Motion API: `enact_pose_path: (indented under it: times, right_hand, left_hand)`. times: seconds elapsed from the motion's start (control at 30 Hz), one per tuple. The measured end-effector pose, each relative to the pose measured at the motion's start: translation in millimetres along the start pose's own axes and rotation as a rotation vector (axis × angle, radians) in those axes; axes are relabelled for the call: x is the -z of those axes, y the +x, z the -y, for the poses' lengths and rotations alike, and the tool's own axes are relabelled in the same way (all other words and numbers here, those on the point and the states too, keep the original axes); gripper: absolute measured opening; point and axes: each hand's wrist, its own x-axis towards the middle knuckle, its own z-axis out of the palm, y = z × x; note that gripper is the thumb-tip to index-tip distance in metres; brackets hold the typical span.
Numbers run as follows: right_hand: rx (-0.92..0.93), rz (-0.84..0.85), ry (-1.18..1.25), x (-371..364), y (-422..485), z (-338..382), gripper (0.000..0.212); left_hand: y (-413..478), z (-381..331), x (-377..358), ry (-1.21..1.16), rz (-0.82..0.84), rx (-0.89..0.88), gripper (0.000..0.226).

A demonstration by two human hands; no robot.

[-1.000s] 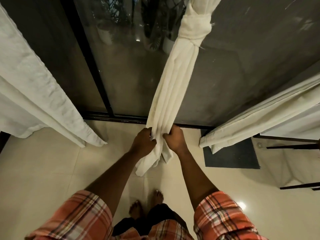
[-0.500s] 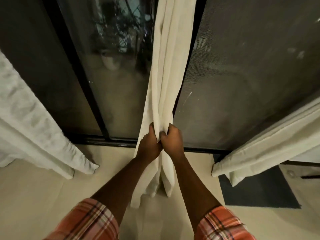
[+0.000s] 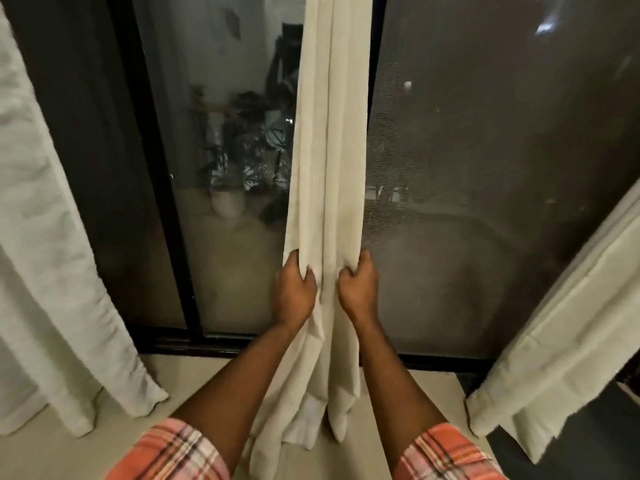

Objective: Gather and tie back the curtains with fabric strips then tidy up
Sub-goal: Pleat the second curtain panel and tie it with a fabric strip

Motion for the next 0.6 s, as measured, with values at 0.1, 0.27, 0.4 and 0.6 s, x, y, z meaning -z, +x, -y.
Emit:
enact_pose_path:
  times: [0.1,0.27,0.4,0.6]
  right_hand:
    - [0.017,0.084,0.021,0,-16,-15,0.037]
    - [0.014,0.235,-0.029,6,-26,-3,0.026]
    - [0.088,0.126,-0.052,10,-21,-2,0.025]
    - [0.079,0.117,-0.119,6,-36,-9,0.034]
  left_hand:
    - [-13,17,2,-0.014,0.002,0.040,0.038]
    - [-37,19,12,-0.066,0.024,0.057,0.056]
    - [-35,19,23,0.113,-0.174,-0.297,0.078]
    - [-46,12,15,0.277,-0.148,-0.513,0.059]
